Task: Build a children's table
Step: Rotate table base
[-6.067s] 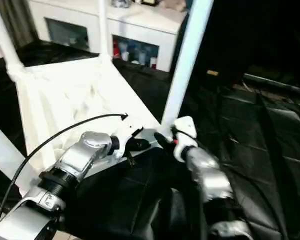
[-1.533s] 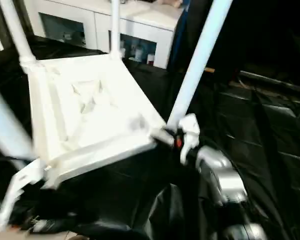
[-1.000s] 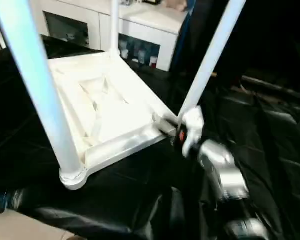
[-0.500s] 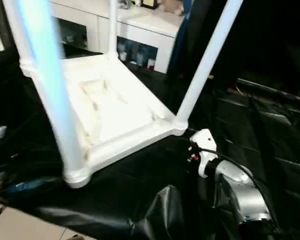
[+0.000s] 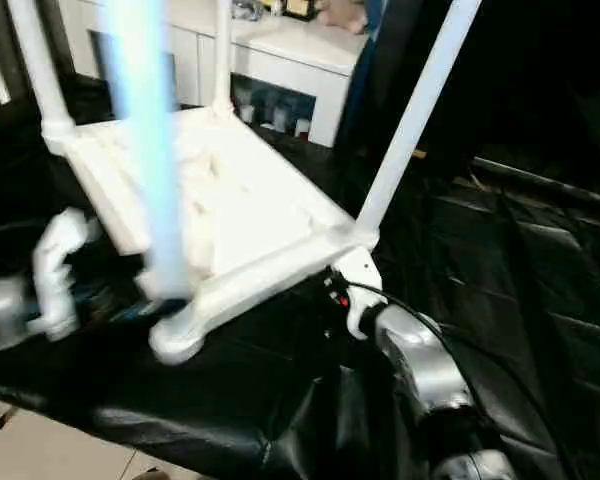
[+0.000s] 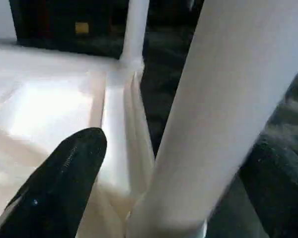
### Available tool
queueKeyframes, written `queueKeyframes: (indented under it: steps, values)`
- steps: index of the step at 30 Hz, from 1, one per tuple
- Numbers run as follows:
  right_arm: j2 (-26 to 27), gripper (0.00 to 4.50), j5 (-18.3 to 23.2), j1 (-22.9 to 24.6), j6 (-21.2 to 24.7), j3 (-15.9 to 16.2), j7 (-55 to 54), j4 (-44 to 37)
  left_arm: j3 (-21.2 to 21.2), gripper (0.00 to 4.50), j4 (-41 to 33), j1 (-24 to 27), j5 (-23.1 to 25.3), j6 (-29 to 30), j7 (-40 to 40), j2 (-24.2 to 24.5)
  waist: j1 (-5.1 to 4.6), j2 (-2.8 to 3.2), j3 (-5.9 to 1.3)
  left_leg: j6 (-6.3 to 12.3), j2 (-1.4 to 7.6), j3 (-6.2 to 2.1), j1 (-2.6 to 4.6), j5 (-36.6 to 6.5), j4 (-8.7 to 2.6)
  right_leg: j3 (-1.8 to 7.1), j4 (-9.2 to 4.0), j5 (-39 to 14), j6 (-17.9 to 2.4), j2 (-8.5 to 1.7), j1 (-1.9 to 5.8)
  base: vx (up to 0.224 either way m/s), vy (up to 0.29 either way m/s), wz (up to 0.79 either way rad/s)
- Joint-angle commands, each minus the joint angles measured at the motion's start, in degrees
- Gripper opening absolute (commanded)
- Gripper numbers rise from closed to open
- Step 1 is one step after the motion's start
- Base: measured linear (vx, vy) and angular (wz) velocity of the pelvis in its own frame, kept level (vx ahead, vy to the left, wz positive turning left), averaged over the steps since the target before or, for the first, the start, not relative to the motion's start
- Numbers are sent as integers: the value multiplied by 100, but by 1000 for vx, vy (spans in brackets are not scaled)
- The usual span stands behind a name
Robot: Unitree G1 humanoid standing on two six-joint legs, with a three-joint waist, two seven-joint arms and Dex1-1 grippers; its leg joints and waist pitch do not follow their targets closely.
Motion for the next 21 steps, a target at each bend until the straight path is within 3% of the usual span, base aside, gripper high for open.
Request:
queueKeyframes:
  steps: [1, 4, 6, 7, 8, 10, 13, 16, 21]
  values:
    - [-33, 445, -80, -115, -5, 18, -89, 146, -204, 450, -67, -272, -81, -113, 9, -134, -22, 175, -261, -511, 116, -76, 147, -2248, -478, 194, -456, -1860, -785, -287, 97, 0, 0, 0]
    - [9, 445, -185, -254, -73, 96, -150, 390, -458, 450, -176, -539, -279, 23, -125, -439, -22, 146, -289, -494, 103, -67, 90, -1900, -466, 190, -399, -1481, -822, -288, 163, 0, 0, 0]
    - [96, 445, -339, -411, -183, 162, -226, 684, -860, 450, -402, -770, -531, 213, -273, -861, -19, 203, -305, -500, 110, -50, 100, -1685, -449, 197, -371, -1194, -896, -293, 163, 0, 0, 0]
    - [96, 445, -339, -411, -183, 162, -226, 684, -860, 450, -402, -770, -531, 213, -273, -861, -9, 178, -312, -487, 101, -33, 102, -1583, -434, 190, -366, -1022, -942, -278, 164, 0, 0, 0]
    - [136, 445, -376, -465, -235, 170, -272, 783, -1131, 450, -497, -826, -528, 244, -339, -1034, -6, 177, -310, -476, 111, -27, 108, -1568, -434, 194, -363, -962, -970, -281, 159, 0, 0, 0]
    - [180, 445, -388, -518, -264, 163, -316, 860, -1393, 450, -535, -879, -467, 215, -377, -1215, -13, 184, -316, -463, 91, -32, 65, -1373, -432, 184, -329, -709, -977, -259, 211, 0, 0, 0]
    - [258, 445, -395, -608, -316, 192, -382, 959, -1829, 450, -453, -1023, -353, 134, -332, -1574, -55, 210, -330, -412, 95, -33, 61, -1192, -417, 186, -313, -412, -984, -251, 242, 0, 0, 0]
    - [329, 445, -437, -655, -386, 220, -387, 1019, -2135, 450, -171, -1184, -43, -102, -139, -1954, -73, 189, -320, -369, 92, -24, 67, -1221, -414, 186, -334, -432, -1017, -247, 243, 0, 0, 0]
    - [380, 445, -491, -739, -511, 186, -422, 1204, -2290, 450, 286, -1366, 459, -496, 326, -2294, -130, 162, -302, -344, 111, -48, 56, -1579, -427, 186, -410, -1096, -902, -274, 235, 0, 0, 0]
